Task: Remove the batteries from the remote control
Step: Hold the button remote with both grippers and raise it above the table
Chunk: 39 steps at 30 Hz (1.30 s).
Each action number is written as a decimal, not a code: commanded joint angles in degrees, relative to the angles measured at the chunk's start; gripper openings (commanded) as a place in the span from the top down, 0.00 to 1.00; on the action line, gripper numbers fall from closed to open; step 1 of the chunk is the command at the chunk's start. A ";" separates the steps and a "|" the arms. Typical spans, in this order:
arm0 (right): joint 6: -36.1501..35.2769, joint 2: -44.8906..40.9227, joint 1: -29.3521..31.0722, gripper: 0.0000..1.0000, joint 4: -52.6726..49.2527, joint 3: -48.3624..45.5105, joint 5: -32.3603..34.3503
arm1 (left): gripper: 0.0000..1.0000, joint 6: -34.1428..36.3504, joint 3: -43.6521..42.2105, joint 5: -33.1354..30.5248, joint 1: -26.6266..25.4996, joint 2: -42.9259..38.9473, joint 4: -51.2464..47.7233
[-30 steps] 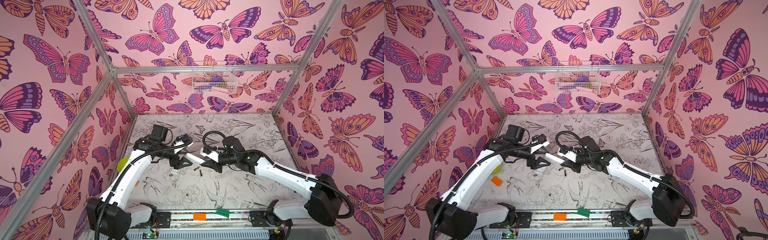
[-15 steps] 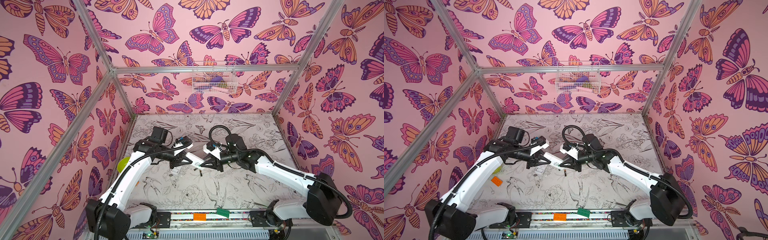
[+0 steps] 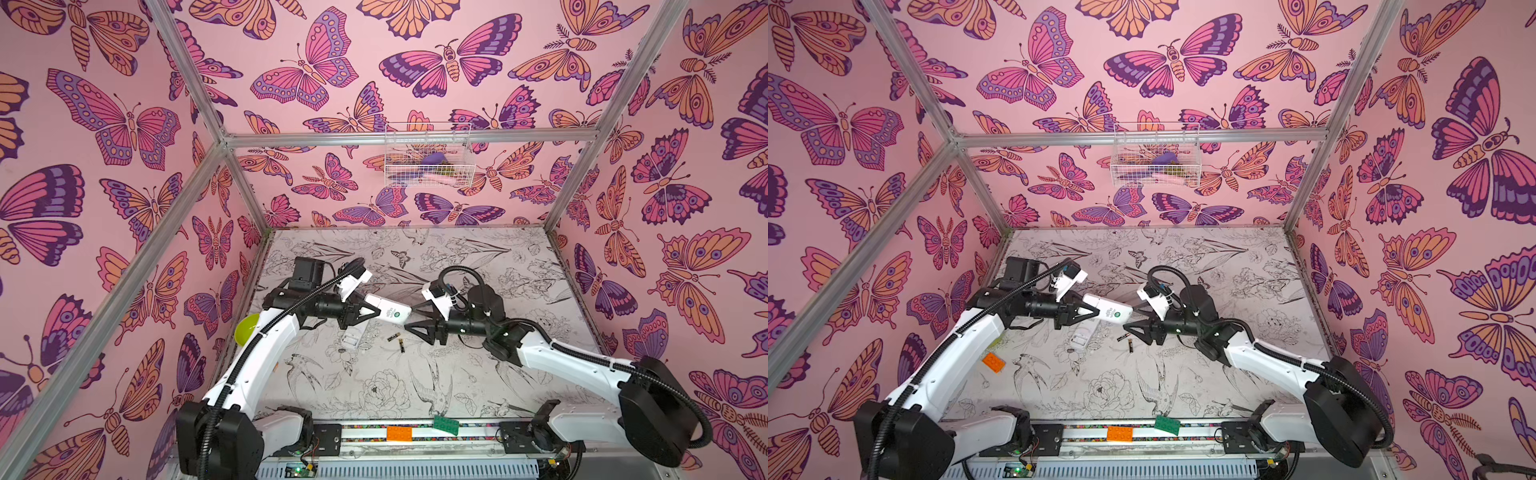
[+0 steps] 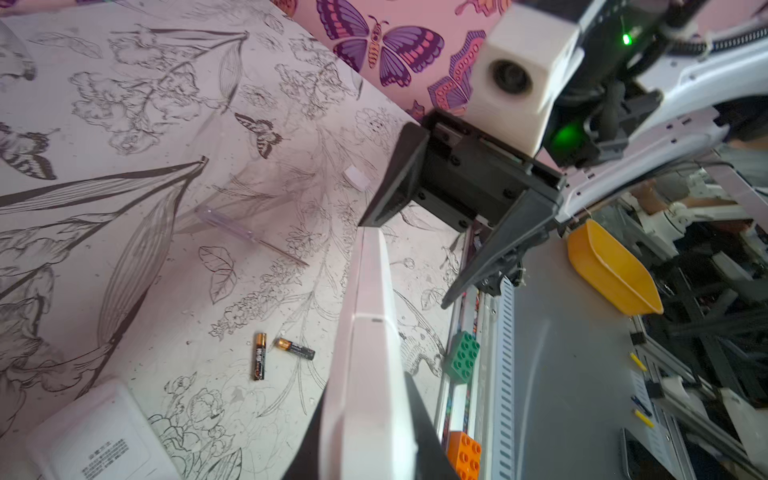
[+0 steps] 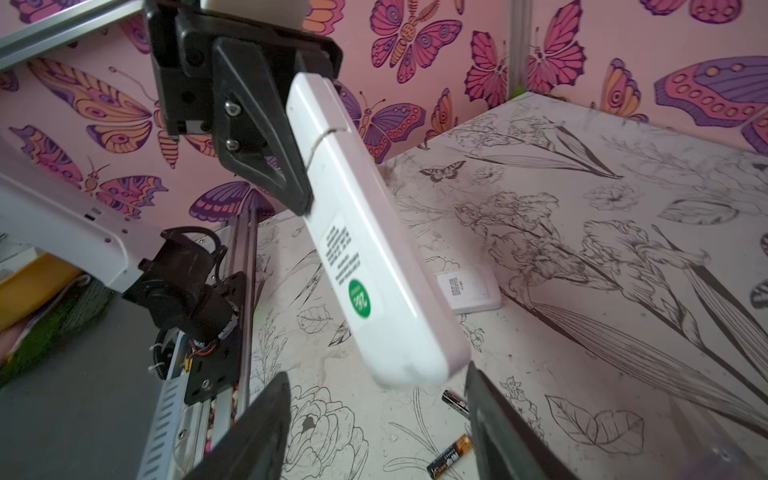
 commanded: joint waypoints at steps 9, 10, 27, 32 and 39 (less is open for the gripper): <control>35.96 7.62 -0.01 0.30 36.55 -10.48 17.08 | 1.00 -29.61 -12.55 3.59 1.09 1.80 38.41; 38.06 8.33 -0.01 0.29 37.20 -9.99 16.60 | 1.00 -29.61 -12.82 3.59 0.97 2.16 39.11; 47.83 20.99 0.07 0.26 45.51 -0.55 6.99 | 1.00 -51.86 -17.99 0.80 -2.99 6.95 53.06; 50.60 24.69 -0.39 0.31 50.25 -0.11 5.56 | 1.00 -53.06 -17.98 2.63 -3.27 6.73 55.13; 55.65 27.48 -1.60 0.52 54.89 1.52 2.83 | 1.00 -54.03 -18.32 2.14 -3.43 6.67 55.63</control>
